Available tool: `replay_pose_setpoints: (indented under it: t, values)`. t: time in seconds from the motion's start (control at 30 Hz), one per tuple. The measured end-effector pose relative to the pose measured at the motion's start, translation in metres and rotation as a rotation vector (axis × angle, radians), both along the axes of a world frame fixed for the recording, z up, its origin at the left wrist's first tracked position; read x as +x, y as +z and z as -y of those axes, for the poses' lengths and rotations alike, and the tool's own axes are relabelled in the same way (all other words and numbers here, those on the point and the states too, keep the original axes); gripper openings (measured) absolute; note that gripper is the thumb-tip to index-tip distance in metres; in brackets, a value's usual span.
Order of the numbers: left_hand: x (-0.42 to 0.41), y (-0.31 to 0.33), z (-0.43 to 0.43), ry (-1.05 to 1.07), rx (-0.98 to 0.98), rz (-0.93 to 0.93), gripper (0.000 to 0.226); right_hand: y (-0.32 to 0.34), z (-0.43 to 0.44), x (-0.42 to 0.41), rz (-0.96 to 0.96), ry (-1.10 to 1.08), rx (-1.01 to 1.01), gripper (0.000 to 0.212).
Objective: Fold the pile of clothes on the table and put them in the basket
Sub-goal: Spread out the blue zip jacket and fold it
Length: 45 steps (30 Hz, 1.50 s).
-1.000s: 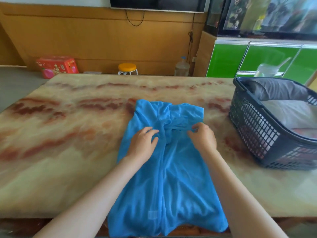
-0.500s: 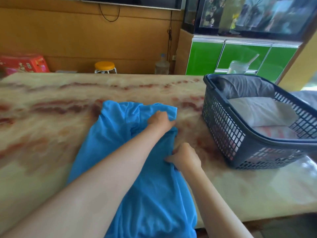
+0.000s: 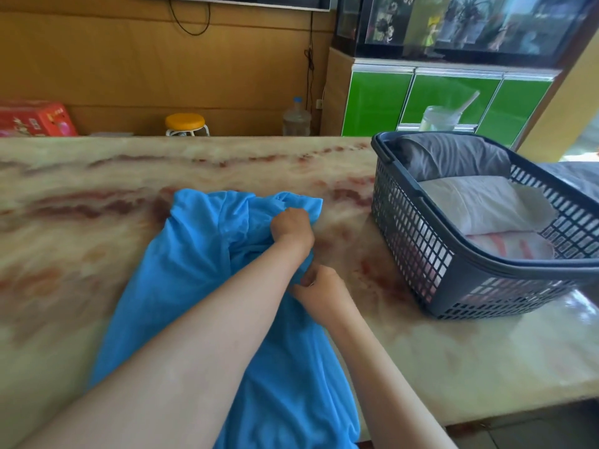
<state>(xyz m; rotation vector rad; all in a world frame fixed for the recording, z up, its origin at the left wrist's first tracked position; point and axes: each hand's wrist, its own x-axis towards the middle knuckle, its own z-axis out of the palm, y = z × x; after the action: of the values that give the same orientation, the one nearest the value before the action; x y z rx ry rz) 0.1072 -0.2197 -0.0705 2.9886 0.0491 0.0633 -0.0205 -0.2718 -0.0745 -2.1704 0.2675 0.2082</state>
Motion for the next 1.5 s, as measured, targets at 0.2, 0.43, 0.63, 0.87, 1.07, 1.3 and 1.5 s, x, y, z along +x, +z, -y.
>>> replay_pose_setpoints:
  t: [0.2,0.43,0.63,0.87,1.07,1.3,1.5]
  values:
    - [0.018,0.015,-0.043,0.195,-0.644,-0.107,0.036,0.013,-0.021,-0.004,-0.083,0.126,0.228,0.028]
    - [0.021,0.023,-0.149,0.341,-1.024,-0.006,0.029,0.024,-0.115,-0.010,0.000,0.392,0.249,0.039]
    - [0.006,0.002,-0.221,0.544,-1.190,-0.028,0.016,0.017,-0.166,-0.023,-0.076,0.565,0.000,0.043]
    - [0.016,-0.005,-0.221,0.283,-0.879,0.104,0.028,0.017,-0.161,-0.006,-0.092,0.460,0.067,0.045]
    - [0.031,0.002,-0.206,-0.090,-0.497,-0.127,0.087,0.017,-0.128,0.019,0.271,0.231,-0.121,0.038]
    - [0.071,-0.007,-0.198,0.252,-0.727,0.219,0.037,-0.002,-0.125,0.027,0.250,0.474,-0.425,0.044]
    - [0.100,-0.015,-0.217,0.515,-0.874,0.207,0.045,-0.007,-0.125,0.027,0.235,0.528,-0.470,0.051]
